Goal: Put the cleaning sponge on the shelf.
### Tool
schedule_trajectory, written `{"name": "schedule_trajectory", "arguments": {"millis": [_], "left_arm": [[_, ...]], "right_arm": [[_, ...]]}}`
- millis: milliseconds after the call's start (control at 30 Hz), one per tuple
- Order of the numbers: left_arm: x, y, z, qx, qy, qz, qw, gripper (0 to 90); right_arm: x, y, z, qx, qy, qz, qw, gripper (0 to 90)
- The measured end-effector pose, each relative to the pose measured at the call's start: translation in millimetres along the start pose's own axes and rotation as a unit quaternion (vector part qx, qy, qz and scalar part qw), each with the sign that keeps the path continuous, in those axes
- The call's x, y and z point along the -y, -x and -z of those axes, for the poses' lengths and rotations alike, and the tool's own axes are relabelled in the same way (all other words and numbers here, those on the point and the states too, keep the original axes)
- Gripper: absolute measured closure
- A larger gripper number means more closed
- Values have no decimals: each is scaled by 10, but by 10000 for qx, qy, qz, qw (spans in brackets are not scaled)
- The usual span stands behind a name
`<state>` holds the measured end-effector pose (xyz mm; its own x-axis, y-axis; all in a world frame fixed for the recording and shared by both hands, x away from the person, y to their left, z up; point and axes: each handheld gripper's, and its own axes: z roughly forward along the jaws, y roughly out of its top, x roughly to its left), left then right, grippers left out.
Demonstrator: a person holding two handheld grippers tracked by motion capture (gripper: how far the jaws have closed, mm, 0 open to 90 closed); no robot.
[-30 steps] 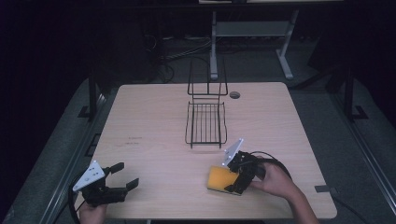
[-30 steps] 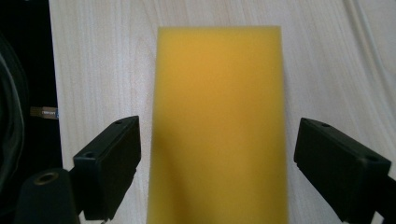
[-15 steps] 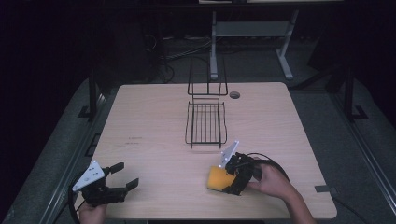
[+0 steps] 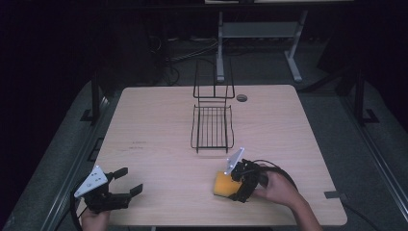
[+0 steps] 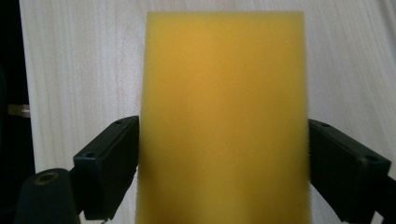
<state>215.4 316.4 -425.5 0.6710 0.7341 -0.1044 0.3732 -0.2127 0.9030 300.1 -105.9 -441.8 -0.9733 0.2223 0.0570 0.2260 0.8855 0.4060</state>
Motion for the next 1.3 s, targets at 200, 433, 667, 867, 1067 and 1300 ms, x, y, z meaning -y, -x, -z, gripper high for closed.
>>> {"name": "schedule_trajectory", "arguments": {"millis": [200, 433, 667, 867, 1067, 1300], "left_arm": [[3, 0, -2, 1, -5, 5, 10000, 141], [0, -1, -4, 5, -14, -1, 10000, 140], [1, -1, 0, 11, 3, 10, 10000, 140], [5, -7, 3, 9, 1, 18, 10000, 140], [3, -7, 1, 4, -8, 16, 10000, 140], [3, -12, 8, 1, 12, 10, 10000, 141]], "right_arm": [[19, -13, -22, 46, 18, 6, 10000, 146], [27, -23, -38, 78, 5, 7, 10000, 149], [26, -24, -62, 95, -55, 31, 9999, 192], [30, -25, -59, 133, -50, 63, 9999, 210], [24, -14, -37, 136, -54, 65, 9999, 214], [2, 37, 47, 85, 63, 64, 9999, 214]]}}
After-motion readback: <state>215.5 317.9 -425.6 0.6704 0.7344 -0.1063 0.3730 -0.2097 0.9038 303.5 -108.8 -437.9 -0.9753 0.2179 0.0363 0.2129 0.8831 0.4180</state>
